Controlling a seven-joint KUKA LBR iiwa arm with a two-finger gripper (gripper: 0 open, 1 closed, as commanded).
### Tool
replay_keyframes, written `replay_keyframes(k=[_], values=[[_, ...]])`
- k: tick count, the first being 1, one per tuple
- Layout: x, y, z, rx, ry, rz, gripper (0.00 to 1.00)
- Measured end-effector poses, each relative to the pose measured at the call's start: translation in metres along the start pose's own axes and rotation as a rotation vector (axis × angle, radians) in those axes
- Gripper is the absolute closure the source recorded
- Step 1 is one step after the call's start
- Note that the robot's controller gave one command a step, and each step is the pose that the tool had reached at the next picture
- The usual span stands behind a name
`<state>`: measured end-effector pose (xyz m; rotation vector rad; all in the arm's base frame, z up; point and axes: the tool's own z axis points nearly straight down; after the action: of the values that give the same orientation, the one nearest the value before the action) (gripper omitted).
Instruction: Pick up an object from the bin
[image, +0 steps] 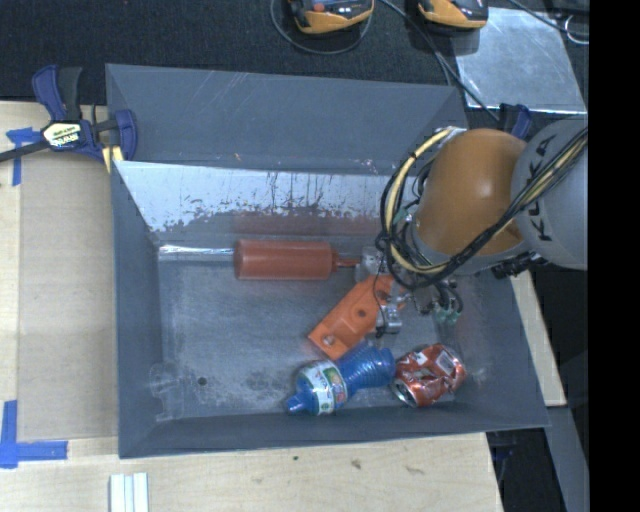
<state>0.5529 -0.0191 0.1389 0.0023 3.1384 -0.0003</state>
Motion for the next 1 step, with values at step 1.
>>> replay_keyframes(k=[1], values=[[-0.0216, 0.0041, 0.0509, -0.001, 0.004, -0.192, 0.0]])
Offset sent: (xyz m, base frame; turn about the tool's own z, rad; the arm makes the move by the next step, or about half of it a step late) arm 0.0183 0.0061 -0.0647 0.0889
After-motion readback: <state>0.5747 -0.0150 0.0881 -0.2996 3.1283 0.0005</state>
